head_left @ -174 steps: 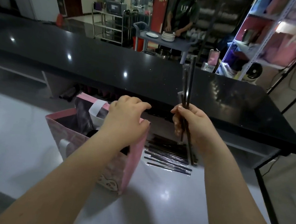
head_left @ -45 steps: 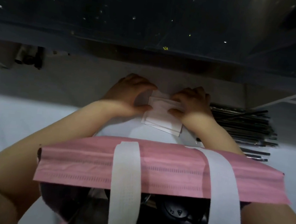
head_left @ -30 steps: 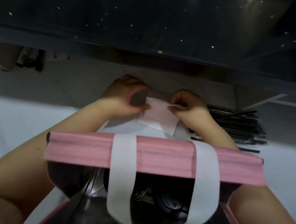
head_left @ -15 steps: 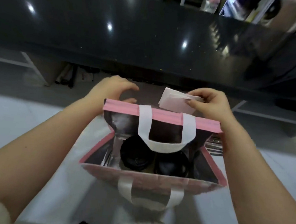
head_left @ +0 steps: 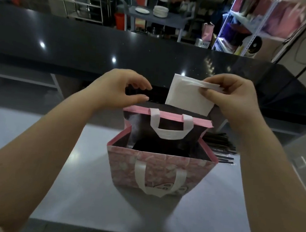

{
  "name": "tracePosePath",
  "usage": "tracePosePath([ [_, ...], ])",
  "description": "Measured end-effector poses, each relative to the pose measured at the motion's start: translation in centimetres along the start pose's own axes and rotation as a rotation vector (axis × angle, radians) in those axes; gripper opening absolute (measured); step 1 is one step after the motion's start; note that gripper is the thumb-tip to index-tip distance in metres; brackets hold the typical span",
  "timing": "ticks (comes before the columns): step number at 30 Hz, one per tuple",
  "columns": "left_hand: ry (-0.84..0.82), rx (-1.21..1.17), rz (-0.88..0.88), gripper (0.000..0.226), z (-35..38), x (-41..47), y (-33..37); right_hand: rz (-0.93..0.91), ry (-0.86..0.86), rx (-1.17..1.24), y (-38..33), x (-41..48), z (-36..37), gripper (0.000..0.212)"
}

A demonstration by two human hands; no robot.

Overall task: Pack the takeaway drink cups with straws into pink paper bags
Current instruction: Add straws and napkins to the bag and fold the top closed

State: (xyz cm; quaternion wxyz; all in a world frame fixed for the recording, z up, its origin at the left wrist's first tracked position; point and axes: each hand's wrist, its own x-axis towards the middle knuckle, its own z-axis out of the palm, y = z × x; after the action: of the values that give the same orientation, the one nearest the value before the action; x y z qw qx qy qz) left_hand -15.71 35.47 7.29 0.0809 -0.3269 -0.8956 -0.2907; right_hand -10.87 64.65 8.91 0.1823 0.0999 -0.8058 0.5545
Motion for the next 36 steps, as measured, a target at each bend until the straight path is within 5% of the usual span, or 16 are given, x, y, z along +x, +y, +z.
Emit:
tracePosePath([
  [8,-0.180,-0.006,0.038,0.026,3.0,-4.3,1.9,0.095,-0.159,-0.069,-2.2,-4.9,1.2,0.018],
  [16,-0.257,0.001,-0.034,0.113,4.9,-3.6,1.5,0.076,-0.175,-0.266,-1.7,-6.2,3.1,0.027],
  [19,-0.274,-0.027,-0.039,0.128,5.3,-3.4,1.2,0.011,-0.094,-0.395,-0.4,-6.1,4.7,0.026],
  [26,-0.201,-0.129,-0.008,0.119,5.4,-3.2,0.8,-0.118,-0.146,-0.645,2.0,-6.6,6.0,0.027],
  [36,0.284,-0.429,-0.105,0.055,4.8,-4.7,0.9,-0.004,0.200,-0.215,2.4,-8.7,1.5,0.023],
])
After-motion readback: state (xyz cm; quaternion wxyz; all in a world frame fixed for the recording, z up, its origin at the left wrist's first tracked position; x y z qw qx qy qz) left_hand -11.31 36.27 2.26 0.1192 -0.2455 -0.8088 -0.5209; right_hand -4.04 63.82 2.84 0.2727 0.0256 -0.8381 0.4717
